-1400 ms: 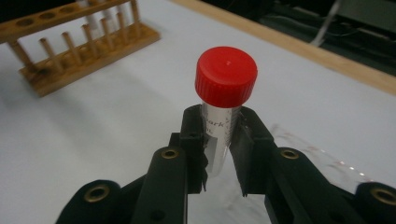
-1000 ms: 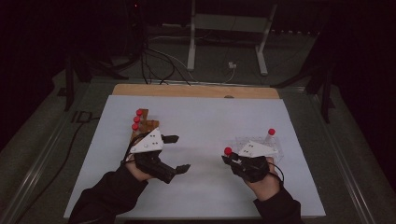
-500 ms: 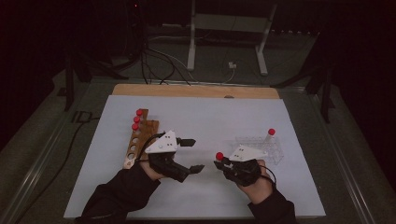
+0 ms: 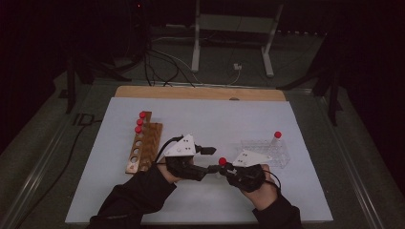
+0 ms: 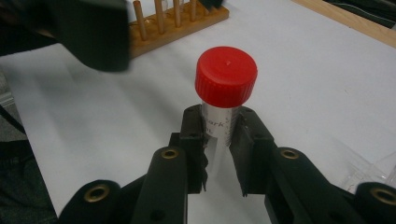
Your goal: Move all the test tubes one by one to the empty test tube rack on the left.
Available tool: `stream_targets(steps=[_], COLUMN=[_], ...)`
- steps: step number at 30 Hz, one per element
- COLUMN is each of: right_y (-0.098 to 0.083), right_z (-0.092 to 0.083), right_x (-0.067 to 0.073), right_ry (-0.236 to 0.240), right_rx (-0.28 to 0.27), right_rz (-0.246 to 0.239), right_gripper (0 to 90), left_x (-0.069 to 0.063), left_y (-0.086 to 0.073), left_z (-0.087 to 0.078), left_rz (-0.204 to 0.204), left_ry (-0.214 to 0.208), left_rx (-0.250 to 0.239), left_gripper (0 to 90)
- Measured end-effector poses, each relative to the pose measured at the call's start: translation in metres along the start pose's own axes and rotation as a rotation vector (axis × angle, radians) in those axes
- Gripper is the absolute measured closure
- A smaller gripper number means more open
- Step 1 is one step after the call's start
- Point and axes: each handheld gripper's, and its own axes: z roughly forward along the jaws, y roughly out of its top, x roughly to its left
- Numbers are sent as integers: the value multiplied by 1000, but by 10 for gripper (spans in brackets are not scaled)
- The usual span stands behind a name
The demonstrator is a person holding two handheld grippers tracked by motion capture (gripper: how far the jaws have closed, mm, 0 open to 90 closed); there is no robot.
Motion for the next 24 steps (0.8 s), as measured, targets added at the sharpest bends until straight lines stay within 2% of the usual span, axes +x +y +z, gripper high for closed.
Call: stream_targets(steps=[11, 19, 24], right_y=[1, 1, 1], right_z=[-1, -1, -1], right_x=[1, 1, 1], right_ry=[5, 7, 5], right_rx=[-4, -3, -5], right_rz=[0, 2, 3], right_gripper=[753, 752, 752], left_x=[-1, -1, 1], left_y=[-2, -4, -3], left_z=[17, 22, 21], left_rz=[10, 11, 16], left_ry=[5, -4, -12], left_rx=[28, 40, 46], left_gripper=[577, 700, 714])
